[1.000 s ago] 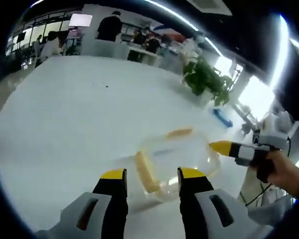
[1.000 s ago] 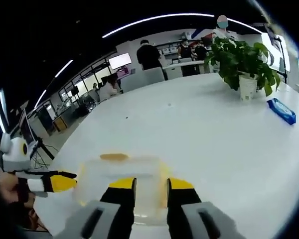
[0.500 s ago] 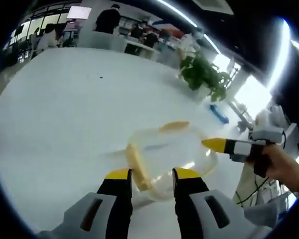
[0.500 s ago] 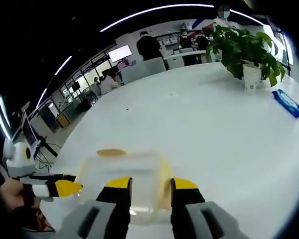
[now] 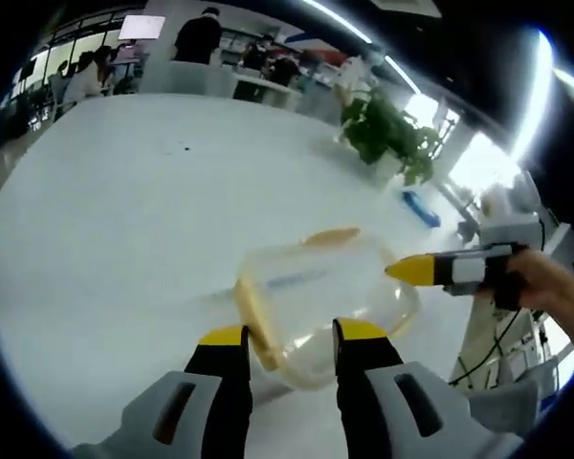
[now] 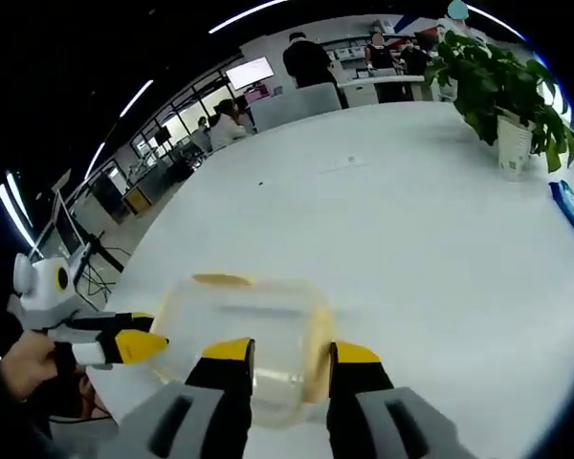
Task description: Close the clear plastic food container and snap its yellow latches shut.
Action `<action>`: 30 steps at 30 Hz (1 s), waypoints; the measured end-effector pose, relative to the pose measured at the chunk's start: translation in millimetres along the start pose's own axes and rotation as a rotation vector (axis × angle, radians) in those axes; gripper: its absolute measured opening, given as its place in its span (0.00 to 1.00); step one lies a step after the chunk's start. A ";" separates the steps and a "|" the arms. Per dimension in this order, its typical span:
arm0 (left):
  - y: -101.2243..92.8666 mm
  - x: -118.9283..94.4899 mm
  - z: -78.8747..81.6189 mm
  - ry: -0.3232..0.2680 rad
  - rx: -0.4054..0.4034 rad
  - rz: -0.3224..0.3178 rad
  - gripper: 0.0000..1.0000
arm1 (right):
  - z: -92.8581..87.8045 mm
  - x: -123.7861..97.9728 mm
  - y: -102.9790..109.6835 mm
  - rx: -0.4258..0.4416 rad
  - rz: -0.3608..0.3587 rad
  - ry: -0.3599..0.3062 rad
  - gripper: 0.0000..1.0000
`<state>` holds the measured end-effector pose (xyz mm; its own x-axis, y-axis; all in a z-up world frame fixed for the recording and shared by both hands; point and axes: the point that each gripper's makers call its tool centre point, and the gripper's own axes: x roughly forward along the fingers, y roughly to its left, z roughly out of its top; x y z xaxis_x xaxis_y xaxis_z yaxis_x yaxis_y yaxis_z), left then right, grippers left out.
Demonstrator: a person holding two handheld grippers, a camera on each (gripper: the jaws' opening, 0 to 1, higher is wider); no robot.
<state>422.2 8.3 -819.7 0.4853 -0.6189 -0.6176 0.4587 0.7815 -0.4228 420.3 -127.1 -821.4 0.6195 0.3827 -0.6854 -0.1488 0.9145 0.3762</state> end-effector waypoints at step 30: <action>-1.5 0.4 -0.1 0.007 0.025 -0.020 0.30 | -2.6 -3.6 2.9 0.003 0.028 -0.029 0.27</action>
<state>421.6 6.9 -819.4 0.4704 -0.6338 -0.6140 0.4868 0.7667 -0.4185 415.6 -125.5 -819.4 0.6373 0.4042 -0.6561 -0.1638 0.9030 0.3971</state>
